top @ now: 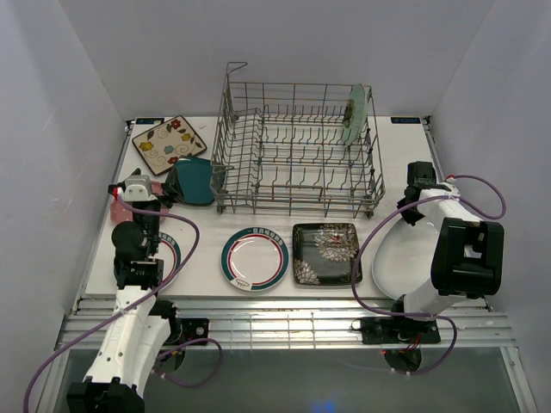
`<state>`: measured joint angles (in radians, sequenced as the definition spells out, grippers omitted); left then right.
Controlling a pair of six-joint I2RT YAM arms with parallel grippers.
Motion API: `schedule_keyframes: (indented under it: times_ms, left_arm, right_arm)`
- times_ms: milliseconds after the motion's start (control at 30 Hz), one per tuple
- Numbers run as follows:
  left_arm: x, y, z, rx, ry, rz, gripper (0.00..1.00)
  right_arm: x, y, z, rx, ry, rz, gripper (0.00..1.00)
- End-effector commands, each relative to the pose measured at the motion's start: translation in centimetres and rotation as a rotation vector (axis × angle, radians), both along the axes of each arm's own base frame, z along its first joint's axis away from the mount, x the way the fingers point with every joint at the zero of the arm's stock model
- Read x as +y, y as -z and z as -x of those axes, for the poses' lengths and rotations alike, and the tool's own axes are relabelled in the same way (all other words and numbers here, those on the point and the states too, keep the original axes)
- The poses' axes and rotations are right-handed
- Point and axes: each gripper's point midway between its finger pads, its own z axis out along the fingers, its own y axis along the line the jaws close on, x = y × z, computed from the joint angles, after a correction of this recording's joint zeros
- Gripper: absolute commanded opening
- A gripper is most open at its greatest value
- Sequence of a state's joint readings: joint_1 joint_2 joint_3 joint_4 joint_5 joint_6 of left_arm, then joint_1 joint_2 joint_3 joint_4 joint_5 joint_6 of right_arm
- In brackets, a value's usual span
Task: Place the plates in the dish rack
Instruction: Move the plate to the center of the board.
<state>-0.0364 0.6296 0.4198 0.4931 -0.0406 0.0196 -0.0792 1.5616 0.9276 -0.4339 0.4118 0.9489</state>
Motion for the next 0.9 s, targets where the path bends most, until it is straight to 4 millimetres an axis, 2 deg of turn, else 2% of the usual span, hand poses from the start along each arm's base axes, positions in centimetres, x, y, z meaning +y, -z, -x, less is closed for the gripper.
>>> schedule_keyframes:
  times_ms: [0,300,533,867]
  left_arm:
    - [0.0,-0.8,0.4,-0.017,-0.002,-0.007,0.98]
    - [0.0,-0.6,0.2,-0.010,0.000,-0.006,0.98]
    - [0.0,-0.6,0.2,-0.010,0.002,-0.007,0.98]
    - [-0.1,-0.3,-0.1,0.001,0.003,-0.009,0.98]
  right_arm:
    - [0.4,-0.4,-1.8,-0.053,0.003,-0.043,0.08]
    - [0.2,-1.7,-3.6,-0.082,-0.021,-0.025,0.08]
    - [-0.1,-1.8,-6.3,-0.073,-0.072,-0.004,0.08]
    - [-1.1,-3.6,-10.1,-0.143,-0.126,0.069,0.08]
